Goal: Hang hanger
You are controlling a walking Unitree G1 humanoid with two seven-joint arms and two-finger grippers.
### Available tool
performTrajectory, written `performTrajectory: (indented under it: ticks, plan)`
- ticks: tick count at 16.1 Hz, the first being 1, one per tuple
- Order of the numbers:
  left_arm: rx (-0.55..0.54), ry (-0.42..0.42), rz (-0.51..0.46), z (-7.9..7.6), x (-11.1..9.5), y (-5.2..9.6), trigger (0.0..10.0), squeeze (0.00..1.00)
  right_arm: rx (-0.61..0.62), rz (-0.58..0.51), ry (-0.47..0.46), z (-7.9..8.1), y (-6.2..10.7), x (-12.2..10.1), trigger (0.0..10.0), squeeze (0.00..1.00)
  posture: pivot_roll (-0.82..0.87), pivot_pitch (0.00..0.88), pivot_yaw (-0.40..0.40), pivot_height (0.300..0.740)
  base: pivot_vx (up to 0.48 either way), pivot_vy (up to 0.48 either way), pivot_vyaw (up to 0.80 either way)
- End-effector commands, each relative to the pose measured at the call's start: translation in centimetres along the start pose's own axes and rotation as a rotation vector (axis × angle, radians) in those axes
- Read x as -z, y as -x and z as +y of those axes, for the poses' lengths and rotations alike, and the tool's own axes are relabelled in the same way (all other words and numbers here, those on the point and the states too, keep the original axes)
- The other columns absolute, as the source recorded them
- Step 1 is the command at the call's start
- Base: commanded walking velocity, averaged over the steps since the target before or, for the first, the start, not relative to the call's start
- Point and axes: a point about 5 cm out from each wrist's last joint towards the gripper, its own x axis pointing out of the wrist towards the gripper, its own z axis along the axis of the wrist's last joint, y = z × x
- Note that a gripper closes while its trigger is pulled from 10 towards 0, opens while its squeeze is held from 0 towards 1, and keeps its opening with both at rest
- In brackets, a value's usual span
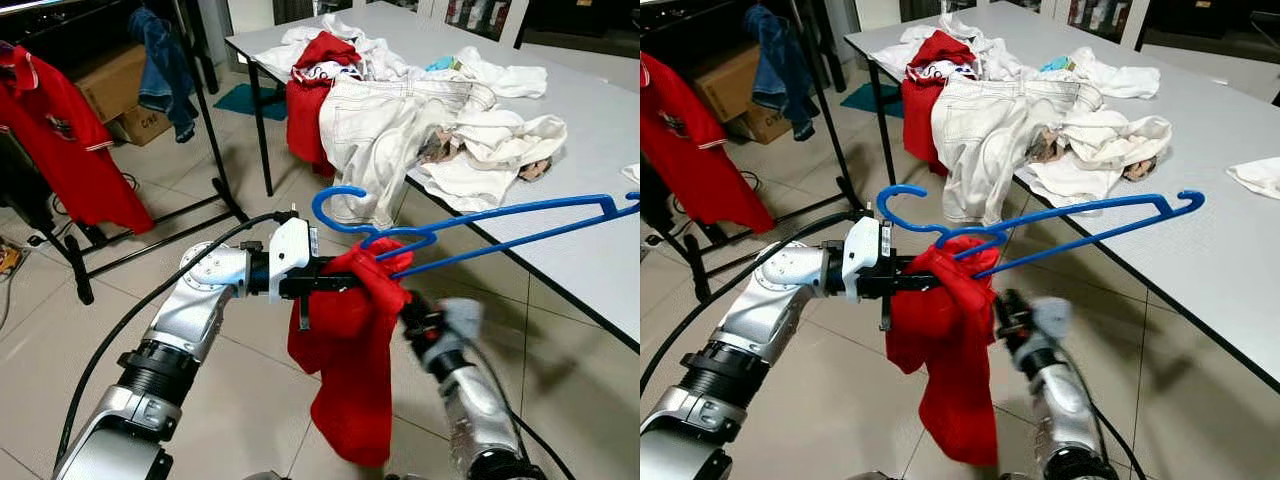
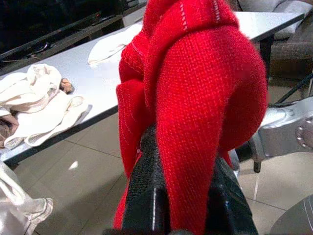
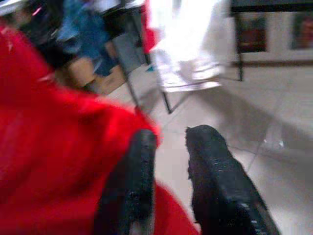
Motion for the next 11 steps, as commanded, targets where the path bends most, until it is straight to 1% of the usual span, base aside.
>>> performTrajectory:
  ticks: [1,4,6,7,9,10,11]
  plan:
    - [0.005,-0.027,-0.018,0.0,-0.5,-0.2,10.0,0.0,0.007,-0.04,-0.032,-0.1,-0.4,-0.8,0.0,0.0,-0.13,0.0,0.059,0.74,0.0,0.0,0.0]
    - [-0.003,-0.024,-0.021,0.0,-0.3,-0.3,10.0,0.0,0.069,-0.065,-0.081,-1.7,0.4,-1.0,0.0,0.0,-0.13,0.0,0.051,0.74,0.0,0.0,0.0]
    - [-0.008,-0.022,-0.022,0.0,-0.3,-0.4,10.0,0.0,0.103,-0.072,-0.091,-2.4,0.8,-1.2,0.0,0.0,-0.14,0.0,0.048,0.74,0.0,0.0,0.0]
    - [-0.023,-0.02,-0.023,0.0,-0.2,-0.4,10.0,0.0,0.137,-0.077,-0.08,-3.2,1.1,-1.4,0.0,0.0,-0.14,0.0,0.045,0.74,0.0,0.0,0.0]
    - [-0.081,-0.012,-0.034,0.3,-0.1,-0.3,10.0,0.0,0.22,-0.09,-0.039,-4.7,1.8,-2.0,0.0,0.0,-0.14,0.0,0.044,0.74,0.0,0.0,0.0]
    - [-0.103,-0.01,-0.034,0.3,0.0,-0.2,10.0,0.0,0.241,-0.098,-0.033,-5.1,2.0,-2.2,0.0,0.0,-0.14,0.0,0.046,0.74,0.0,0.0,0.0]
    - [-0.181,0.002,-0.031,0.6,0.4,0.0,10.0,0.0,0.302,-0.146,-0.011,-6.3,2.4,-3.4,0.0,0.0,-0.14,0.0,0.048,0.74,0.0,0.0,0.0]
